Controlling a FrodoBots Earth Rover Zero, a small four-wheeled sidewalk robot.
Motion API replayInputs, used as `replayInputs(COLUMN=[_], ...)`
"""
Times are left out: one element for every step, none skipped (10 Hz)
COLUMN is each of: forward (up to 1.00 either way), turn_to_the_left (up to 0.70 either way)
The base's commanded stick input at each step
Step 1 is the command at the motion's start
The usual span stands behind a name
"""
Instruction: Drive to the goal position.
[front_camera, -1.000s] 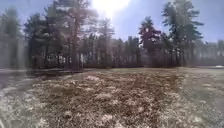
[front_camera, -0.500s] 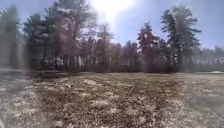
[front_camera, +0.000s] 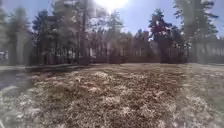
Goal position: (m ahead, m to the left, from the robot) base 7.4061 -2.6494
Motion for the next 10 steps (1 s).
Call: replayInputs(forward=[0.5, 0.5, 0.5, 0.5, 0.5, 0.5, 0.5, 0.5, 0.5, 0.5], turn_to_the_left=[0.0, 0.0, 0.0, 0.0, 0.0, 0.0, 0.0, 0.0, 0.0, 0.0])
